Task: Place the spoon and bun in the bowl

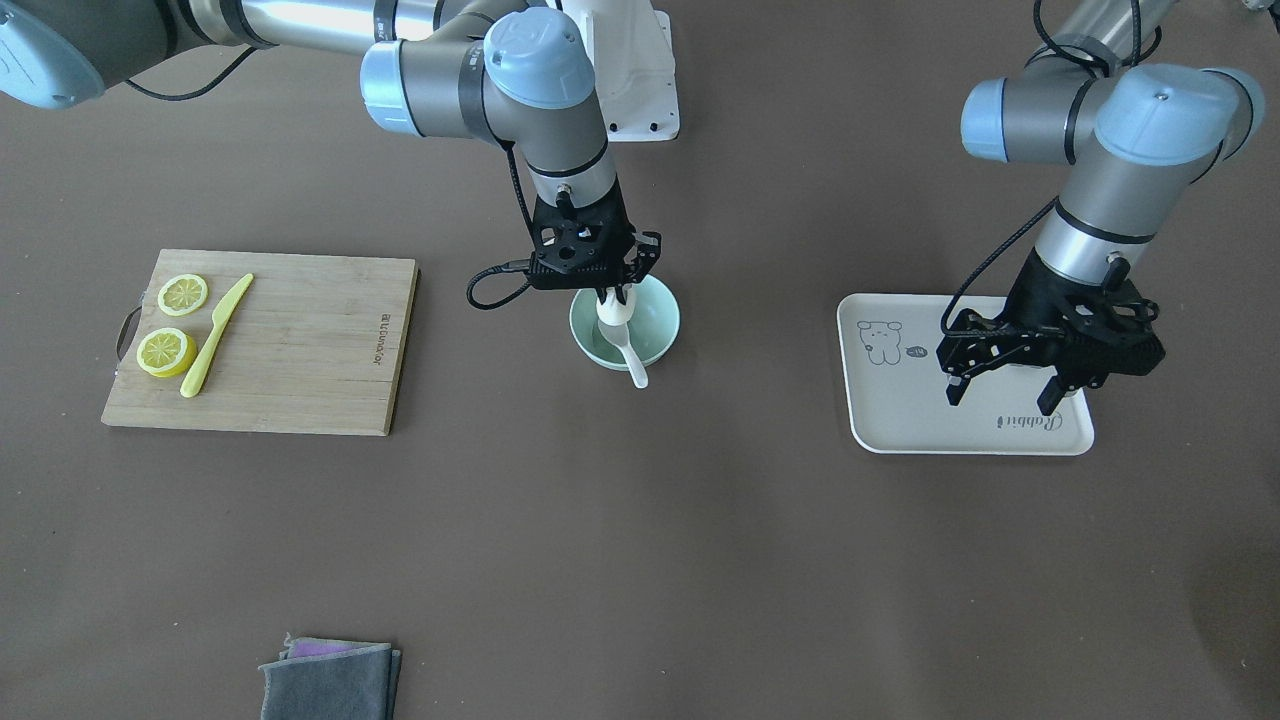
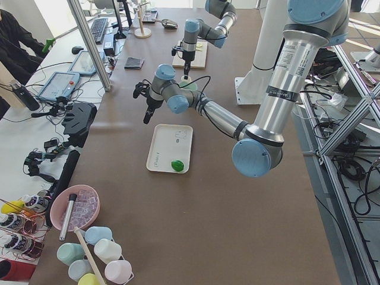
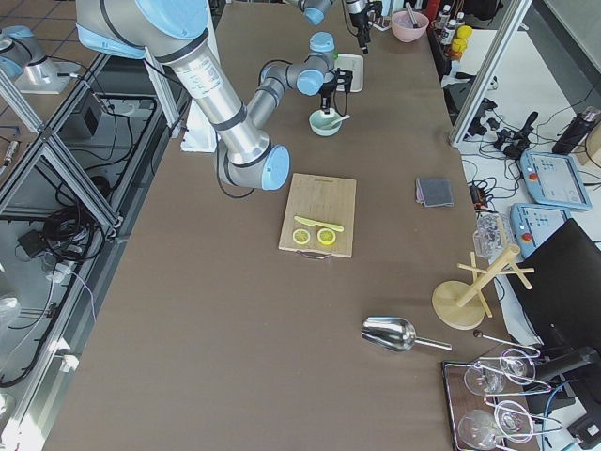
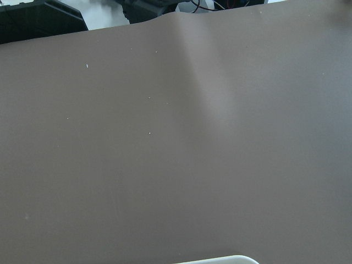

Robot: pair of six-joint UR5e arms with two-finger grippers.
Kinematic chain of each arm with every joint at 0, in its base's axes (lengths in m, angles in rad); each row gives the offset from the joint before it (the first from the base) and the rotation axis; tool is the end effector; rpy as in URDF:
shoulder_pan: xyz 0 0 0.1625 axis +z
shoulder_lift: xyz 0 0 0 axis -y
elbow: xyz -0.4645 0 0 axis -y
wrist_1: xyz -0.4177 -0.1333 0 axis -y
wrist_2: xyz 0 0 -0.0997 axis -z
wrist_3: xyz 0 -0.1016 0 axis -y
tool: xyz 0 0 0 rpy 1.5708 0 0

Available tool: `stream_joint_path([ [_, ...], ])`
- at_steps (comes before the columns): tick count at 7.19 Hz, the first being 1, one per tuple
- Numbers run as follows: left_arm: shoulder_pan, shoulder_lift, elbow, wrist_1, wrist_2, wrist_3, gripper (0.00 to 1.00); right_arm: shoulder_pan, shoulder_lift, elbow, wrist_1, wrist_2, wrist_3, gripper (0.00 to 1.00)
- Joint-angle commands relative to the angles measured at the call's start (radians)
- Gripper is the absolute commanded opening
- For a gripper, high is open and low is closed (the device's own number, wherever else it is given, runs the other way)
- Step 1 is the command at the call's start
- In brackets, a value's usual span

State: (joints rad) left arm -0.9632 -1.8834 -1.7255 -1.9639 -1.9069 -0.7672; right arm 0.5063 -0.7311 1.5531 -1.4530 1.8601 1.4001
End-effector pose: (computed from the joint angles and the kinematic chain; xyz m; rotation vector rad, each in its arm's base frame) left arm 0.2911 -0.5935 0.4033 0.4583 0.7834 -0.0039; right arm -0.6207 -0.4635 0.1436 0.0574 -0.9695 0.1729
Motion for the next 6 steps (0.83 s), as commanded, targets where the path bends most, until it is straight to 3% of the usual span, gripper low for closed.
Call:
stream_joint_path([
  [1,0.000,0.009,0.001,0.002,-0.003,0.000,0.98,-0.002,0.016,-0.010,0.005,0.001,0.034,1.00],
  [2,0.000,0.018,0.001,0.007,-0.010,0.000,0.98,-0.002,0.022,-0.004,0.003,0.001,0.033,1.00],
  [4,-0.061,0.064,-0.003,0.014,-0.140,0.003,0.98,0.023,0.019,0.019,-0.012,0.013,0.030,1.00],
  [6,-0.161,0.107,-0.006,0.016,-0.251,0.128,0.98,0.056,-0.007,0.085,-0.134,0.036,-0.056,1.00],
])
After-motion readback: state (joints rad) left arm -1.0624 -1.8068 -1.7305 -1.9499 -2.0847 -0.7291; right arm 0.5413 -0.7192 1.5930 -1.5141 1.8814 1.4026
